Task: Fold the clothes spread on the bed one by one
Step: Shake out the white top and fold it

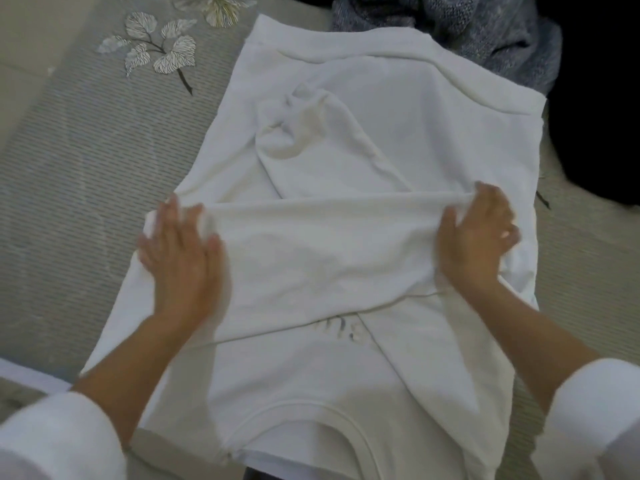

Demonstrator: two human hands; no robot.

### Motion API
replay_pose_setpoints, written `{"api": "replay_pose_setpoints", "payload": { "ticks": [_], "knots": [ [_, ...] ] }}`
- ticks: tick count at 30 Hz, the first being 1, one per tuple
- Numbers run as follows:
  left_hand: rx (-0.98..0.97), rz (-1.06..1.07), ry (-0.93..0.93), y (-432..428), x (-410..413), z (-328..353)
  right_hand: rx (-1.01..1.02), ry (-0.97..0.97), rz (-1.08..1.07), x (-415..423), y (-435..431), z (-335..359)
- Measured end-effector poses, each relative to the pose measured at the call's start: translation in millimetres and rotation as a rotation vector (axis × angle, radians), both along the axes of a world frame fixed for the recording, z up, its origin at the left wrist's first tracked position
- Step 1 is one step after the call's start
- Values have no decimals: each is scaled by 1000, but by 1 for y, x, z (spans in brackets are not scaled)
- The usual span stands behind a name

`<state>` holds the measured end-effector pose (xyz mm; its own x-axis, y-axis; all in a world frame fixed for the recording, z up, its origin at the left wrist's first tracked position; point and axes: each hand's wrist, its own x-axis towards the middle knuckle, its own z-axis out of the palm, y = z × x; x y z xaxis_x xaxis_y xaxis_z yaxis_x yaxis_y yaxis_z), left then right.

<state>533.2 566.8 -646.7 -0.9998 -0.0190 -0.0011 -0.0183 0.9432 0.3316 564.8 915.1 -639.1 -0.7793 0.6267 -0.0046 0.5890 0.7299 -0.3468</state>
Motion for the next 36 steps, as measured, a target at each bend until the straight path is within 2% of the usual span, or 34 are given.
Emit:
{"api": "replay_pose_setpoints", "payload": {
  "ticks": [3, 5, 6, 8, 13, 17, 18, 21, 22, 25, 27, 30, 34, 36],
  "knots": [
    [-45, -289, -105, 43, 37, -7, 42, 20, 496, 24, -77, -7],
    [-61, -326, -170, 70, 50, -15, 93, -92, 750, 33, -115, -18],
    [-72, -304, -192, 75, 51, -19, 106, -180, 795, 35, -120, -23],
    [-126, -249, -212, 63, 48, -25, 121, -301, 742, 37, -98, -35],
    [-223, -79, -241, -20, 47, -26, 203, -441, 438, 65, -7, -34],
    [-187, -23, -281, -30, 48, -21, 133, -443, 260, 66, -19, -28],
    [-166, -28, -284, -28, 50, -20, 109, -416, 253, 67, -30, -25],
    [-164, -132, -267, -38, 64, -17, 86, -432, 460, 96, -53, -22],
    [-173, -159, -266, -47, 69, -17, 66, -472, 451, 109, -53, -21],
    [-176, -186, -293, -69, 78, -13, 61, -569, 231, 140, -49, -13],
    [-161, -222, -331, -73, 79, -9, 100, -540, 202, 158, -57, -4],
    [-178, -403, -402, -83, 85, -1, 71, -476, 302, 198, -88, 15],
    [-234, -957, -367, -110, 109, 10, 73, -484, 405, 275, -127, 30],
    [-248, -1156, -326, -122, 127, 13, 51, -504, 412, 312, -136, 33]
  ]
}}
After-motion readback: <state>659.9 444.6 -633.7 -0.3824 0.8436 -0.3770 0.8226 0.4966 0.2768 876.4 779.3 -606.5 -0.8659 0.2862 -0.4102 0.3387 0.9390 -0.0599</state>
